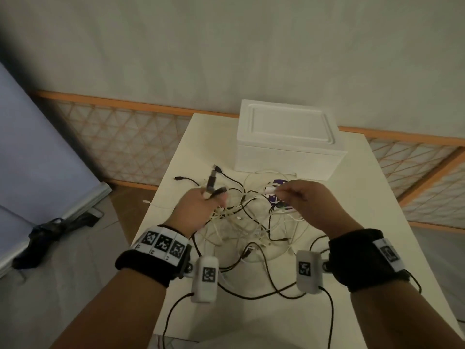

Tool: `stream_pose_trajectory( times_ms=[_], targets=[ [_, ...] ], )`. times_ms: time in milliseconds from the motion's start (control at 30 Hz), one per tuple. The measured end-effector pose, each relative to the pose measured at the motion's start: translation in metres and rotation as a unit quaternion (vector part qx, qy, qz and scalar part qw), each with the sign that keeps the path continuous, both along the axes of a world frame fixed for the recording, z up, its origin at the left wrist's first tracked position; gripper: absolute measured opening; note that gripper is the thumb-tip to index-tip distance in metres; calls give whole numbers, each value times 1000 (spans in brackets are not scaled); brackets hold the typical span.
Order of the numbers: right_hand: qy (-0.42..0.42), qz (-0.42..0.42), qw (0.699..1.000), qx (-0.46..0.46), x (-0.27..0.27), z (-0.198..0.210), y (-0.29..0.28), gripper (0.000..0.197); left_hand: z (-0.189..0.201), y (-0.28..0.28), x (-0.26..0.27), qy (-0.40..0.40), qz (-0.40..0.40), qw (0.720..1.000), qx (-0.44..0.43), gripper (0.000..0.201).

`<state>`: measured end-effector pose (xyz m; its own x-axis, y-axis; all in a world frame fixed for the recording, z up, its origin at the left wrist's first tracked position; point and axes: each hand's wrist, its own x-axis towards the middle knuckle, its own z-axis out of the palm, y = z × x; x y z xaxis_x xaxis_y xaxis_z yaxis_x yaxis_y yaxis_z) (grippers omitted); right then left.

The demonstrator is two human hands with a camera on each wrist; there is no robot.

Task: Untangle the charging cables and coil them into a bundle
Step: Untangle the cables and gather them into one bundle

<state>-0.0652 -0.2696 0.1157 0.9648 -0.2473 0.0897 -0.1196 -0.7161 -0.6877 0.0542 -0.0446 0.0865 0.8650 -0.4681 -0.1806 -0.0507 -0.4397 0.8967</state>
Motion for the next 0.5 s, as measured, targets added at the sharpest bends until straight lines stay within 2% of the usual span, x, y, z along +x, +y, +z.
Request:
stream_pose_trajectory(
  times_ms=[167, 267, 367, 433, 500],
  targets=[
    [-17, -102, 995, 7, -24, -8, -44, 15, -4, 19, 26, -23, 127, 991, 23, 29],
    [8, -121, 993, 0, -28, -20, -48, 14, -10, 21, 34, -34, 125, 991, 38, 27],
    [31, -100, 994, 15, -18, -30, -32, 13, -4, -3, 18, -24, 33, 999, 27, 15],
    [9, -77, 995, 58, -7, -21, -11, 18, 1, -31, -8, -15, -86, 996, 9, 17],
    [-23, -61, 994, 93, 3, -1, 8, 17, -3, -63, -36, -1, -208, 978, -6, 18]
  ],
)
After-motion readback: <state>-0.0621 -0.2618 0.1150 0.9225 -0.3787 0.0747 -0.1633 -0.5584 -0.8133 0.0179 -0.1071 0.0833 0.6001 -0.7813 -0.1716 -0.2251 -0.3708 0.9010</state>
